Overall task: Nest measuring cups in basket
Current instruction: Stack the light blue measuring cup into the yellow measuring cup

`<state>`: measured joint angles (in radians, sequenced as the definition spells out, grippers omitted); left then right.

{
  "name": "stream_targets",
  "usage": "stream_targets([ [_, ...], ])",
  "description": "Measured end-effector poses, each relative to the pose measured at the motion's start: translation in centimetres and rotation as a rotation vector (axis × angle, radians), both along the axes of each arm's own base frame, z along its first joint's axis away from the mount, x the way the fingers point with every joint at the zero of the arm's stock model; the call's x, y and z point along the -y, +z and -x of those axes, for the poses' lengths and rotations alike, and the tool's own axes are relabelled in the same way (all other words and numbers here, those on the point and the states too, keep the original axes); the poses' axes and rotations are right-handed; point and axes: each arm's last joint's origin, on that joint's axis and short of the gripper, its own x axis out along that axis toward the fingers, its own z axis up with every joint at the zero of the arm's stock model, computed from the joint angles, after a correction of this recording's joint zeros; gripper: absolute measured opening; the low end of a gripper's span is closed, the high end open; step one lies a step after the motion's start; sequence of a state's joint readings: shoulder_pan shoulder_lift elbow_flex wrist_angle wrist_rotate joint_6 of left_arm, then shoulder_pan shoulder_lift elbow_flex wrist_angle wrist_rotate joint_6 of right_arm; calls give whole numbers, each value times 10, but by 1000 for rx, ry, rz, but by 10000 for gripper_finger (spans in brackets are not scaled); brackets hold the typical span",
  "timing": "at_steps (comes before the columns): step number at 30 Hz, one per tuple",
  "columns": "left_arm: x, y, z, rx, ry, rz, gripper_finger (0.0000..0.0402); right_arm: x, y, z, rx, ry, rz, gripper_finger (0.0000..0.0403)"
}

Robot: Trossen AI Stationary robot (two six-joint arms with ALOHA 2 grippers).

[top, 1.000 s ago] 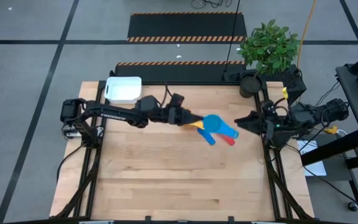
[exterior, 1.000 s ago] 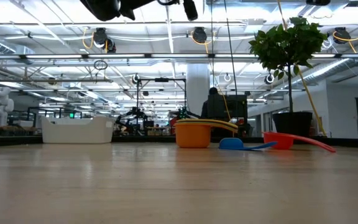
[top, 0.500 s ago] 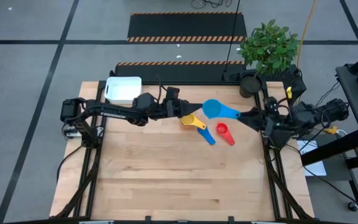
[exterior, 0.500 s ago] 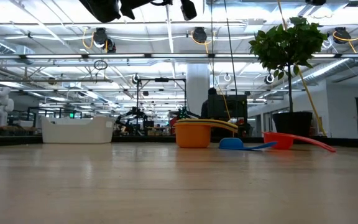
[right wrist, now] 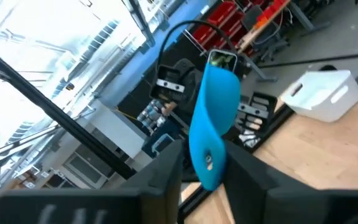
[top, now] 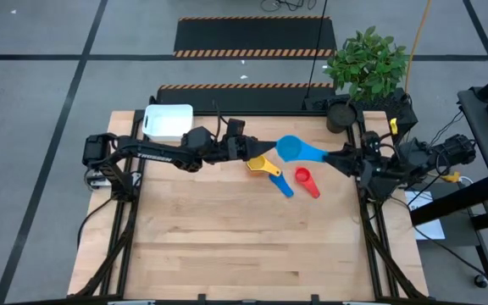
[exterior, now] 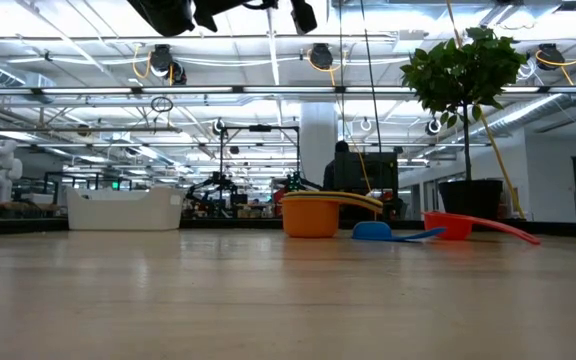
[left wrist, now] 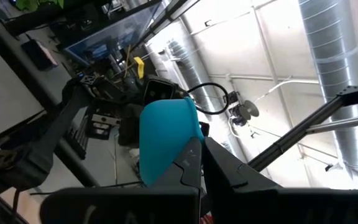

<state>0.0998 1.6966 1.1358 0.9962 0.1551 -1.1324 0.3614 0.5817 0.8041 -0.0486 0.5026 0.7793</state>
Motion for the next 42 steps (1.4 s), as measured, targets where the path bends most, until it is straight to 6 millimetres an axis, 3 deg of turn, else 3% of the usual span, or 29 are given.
stream_targets([
  [7,0,0,0,-3,2,-4,5,0,2,0,18,6,11,11],
  [13,4,-1,-1,-4,6,-27,15,0,2,0,18,6,23,5],
  [19,10,3,1,-11,-5,-50,108,0,2,0,16,13,-3,2],
  [23,10,6,8,-132,-82,-56,171,-4,1,-1,9,35,-19,1],
  [26,10,7,20,-318,-109,-71,197,-6,-2,-5,-10,28,-26,1],
  [30,11,15,45,-485,-58,-129,201,-9,-6,-13,-37,6,-51,1],
  [42,-8,55,132,-639,197,-208,152,-14,-28,-54,-127,-104,-247,0],
])
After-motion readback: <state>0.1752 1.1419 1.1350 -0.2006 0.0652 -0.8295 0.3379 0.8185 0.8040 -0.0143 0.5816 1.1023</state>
